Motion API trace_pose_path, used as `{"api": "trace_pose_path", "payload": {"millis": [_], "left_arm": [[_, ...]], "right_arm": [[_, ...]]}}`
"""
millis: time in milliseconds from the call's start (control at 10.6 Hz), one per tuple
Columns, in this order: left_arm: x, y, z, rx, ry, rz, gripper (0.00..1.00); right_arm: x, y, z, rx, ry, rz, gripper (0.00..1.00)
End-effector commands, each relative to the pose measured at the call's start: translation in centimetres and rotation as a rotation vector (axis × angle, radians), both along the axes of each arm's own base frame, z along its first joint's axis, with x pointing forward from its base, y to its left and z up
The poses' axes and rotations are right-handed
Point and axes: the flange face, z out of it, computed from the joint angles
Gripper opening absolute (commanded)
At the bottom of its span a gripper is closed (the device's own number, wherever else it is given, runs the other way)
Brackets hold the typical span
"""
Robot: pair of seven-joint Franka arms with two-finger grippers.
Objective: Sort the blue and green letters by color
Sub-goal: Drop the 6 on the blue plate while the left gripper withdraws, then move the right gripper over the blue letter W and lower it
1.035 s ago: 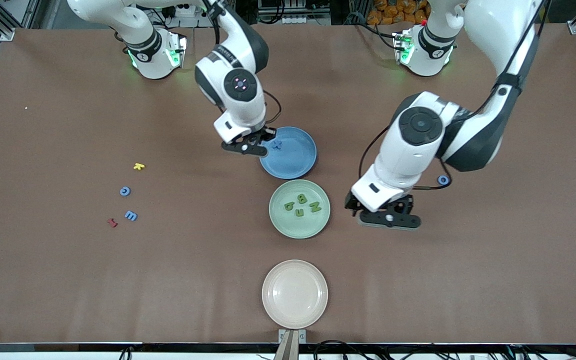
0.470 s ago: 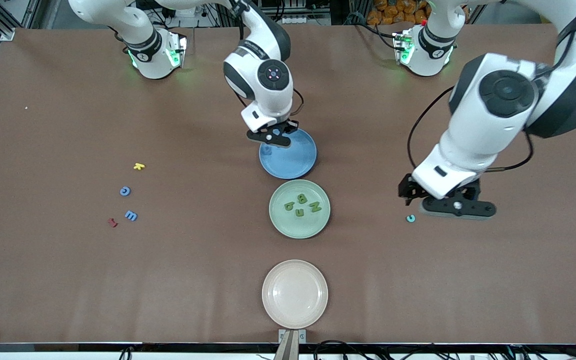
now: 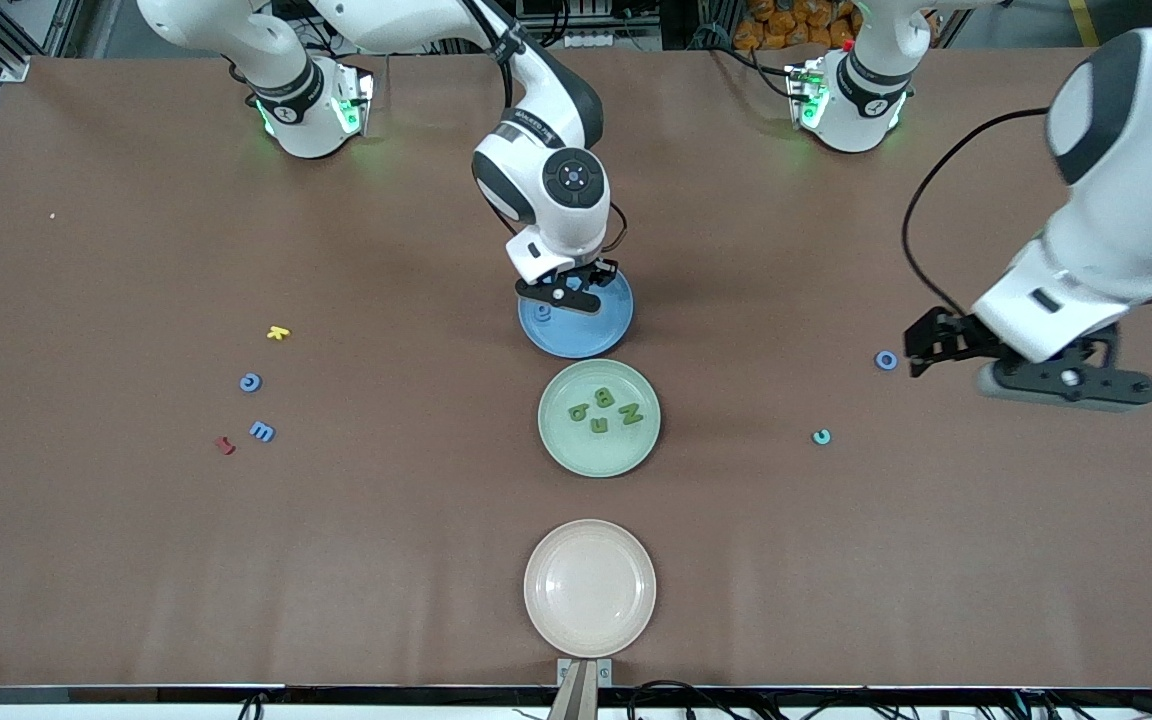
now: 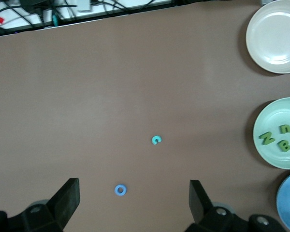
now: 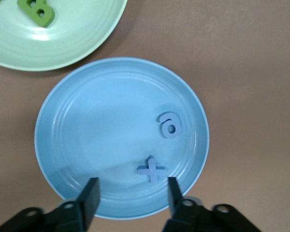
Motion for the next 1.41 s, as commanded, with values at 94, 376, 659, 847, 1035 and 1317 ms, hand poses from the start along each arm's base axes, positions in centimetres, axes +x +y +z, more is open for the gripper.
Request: {"api": "trace_pose_path", "payload": {"millis": [94,376,659,847,1035,1317], "left_arm": [[-3.5,3.2,4.2,0.006,0.017,0.022,1.0],[-4.8,4.3,5.8,0.011,0.02,0.044,1.0],[-5.5,5.8,6.4,-0.026,0.053,0.076,1.0],[-6.3,5.8,7.2,-0.024,0.055,0.076,1.0],[-7.2,5.5,8.0,-0.021,0.064,0.073,1.0],[-8.1,5.4,8.8,-0.019,0.069,0.067,1.0]], "right_arm": [[2.7,-1.7,1.1,-0.002,-0.011,-0.042,1.0],[6.3,-5.9,1.0,-0.034,0.013,-0.069,1.0],[11.3,-11.5,1.7,-0.065,-0.034,-0.144,1.0],[14.7,-16.2,2.1,-0.083,-0.054,-0.187,1.0],[18.3,-22.1,2.3,-0.075,-0.057,-0.257,1.0],[22.8,-30.5,3.8,-0.051,-0.081,-0.331,1.0]]}}
